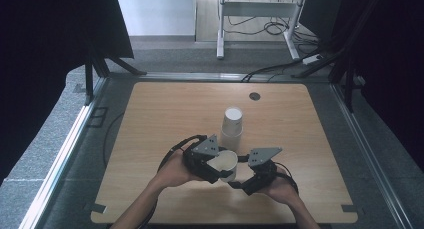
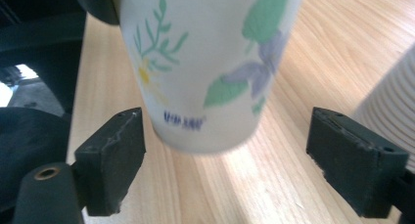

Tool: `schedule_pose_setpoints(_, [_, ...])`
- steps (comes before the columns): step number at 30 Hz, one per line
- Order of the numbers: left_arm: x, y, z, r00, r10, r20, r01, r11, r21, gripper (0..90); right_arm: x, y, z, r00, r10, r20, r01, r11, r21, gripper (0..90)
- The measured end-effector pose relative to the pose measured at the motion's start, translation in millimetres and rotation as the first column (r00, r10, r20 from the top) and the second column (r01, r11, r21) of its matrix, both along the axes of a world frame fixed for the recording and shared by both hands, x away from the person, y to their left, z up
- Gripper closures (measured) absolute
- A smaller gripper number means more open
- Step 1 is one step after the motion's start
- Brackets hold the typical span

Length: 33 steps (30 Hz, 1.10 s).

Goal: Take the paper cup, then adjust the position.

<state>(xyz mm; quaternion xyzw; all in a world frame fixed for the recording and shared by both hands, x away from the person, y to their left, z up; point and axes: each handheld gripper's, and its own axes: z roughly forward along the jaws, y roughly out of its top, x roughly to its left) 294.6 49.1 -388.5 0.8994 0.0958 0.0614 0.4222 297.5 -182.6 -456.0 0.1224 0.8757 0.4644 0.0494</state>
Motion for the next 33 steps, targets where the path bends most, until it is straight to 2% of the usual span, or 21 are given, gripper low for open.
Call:
schedule_pose_setpoints(11, [4.5, 8.3, -0.9, 0.9964, 0.068, 0.051, -0.072, 0.994, 0.083, 27.8, 0.5, -9.1, 0.3, 0.9981, -0.059, 0.021, 0.06, 0.997, -0.047, 12.7])
schedule_pose_setpoints(21, [10.7, 20.4, -5.2, 0.9884, 0.134, 0.071, -0.142, 0.9829, 0.117, 27.8, -0.2, -16.4, 1.6, 0.9961, -0.084, 0.026, 0.085, 0.995, -0.051, 12.7])
schedule_pose_setpoints(26, [14.8, 28.0, -6.8, 0.9812, 0.178, 0.073, -0.186, 0.9749, 0.122, 27.9, -0.9, -20.2, 3.4, 0.995, -0.096, 0.028, 0.097, 0.994, -0.05, 12.7])
schedule_pose_setpoints(33, [18.8, 36.4, -7.1, 0.9732, 0.212, 0.088, -0.223, 0.965, 0.138, 27.9, -0.9, -24.3, 4.7, 0.9937, -0.108, 0.03, 0.109, 0.993, -0.055, 12.8])
